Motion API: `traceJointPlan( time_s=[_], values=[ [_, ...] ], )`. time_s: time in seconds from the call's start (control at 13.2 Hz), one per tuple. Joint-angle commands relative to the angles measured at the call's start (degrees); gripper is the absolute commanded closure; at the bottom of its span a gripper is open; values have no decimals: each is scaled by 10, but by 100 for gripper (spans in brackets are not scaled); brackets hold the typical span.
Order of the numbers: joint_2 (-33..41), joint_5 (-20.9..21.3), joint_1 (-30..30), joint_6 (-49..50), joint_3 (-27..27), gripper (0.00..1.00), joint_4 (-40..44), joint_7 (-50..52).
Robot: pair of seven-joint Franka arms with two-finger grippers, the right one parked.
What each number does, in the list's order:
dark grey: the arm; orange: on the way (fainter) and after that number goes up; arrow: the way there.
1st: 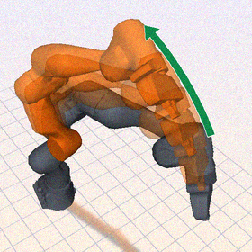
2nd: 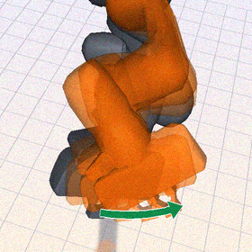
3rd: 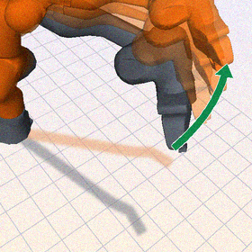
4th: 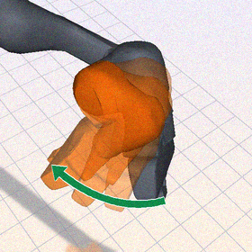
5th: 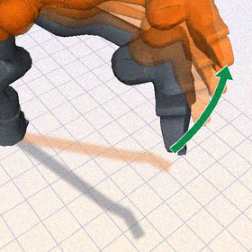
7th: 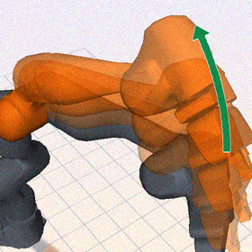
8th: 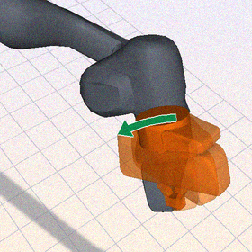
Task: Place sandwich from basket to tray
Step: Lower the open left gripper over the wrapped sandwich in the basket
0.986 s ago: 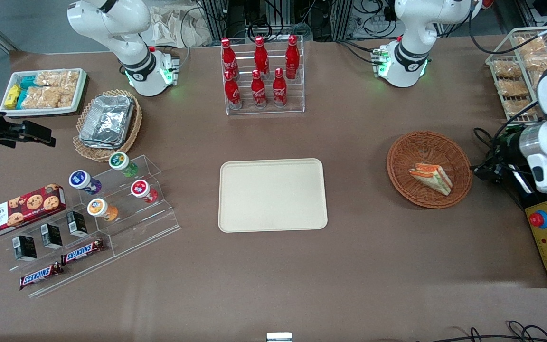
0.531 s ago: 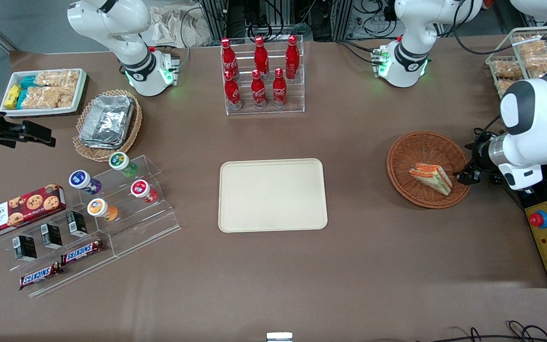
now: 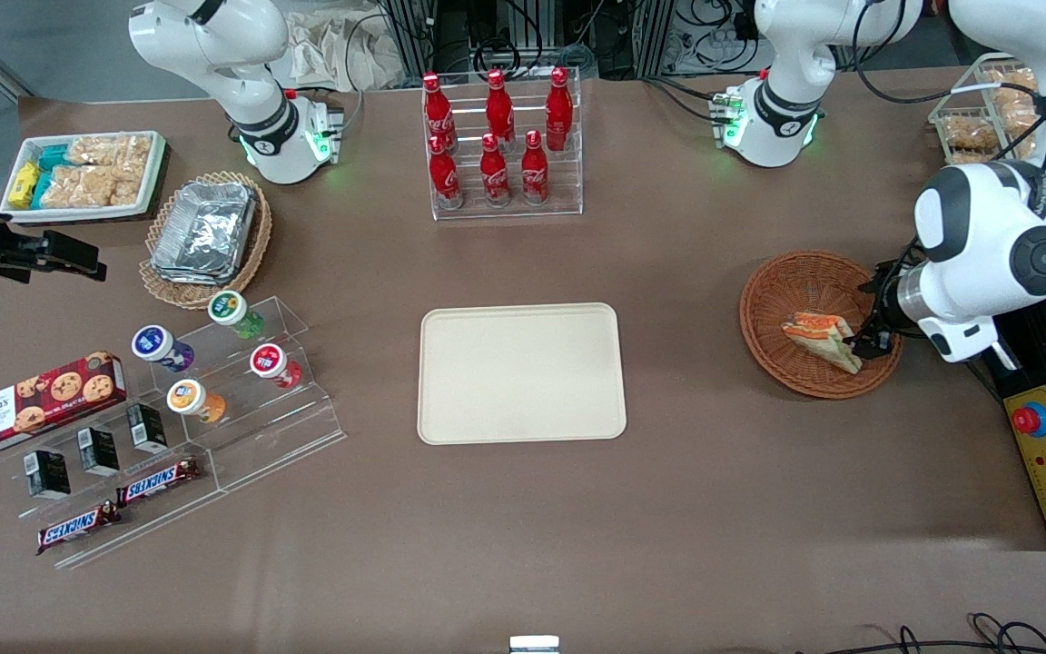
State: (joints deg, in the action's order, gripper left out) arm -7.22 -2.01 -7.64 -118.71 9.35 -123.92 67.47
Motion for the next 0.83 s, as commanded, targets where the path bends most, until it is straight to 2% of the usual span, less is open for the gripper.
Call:
traceJointPlan(
  time_s=[0.0, 0.76],
  values=[
    [-13, -2, -5, -28, 1, 1, -9, 19],
    [-46, -7, -5, -93, 1, 1, -26, 20]
  ],
)
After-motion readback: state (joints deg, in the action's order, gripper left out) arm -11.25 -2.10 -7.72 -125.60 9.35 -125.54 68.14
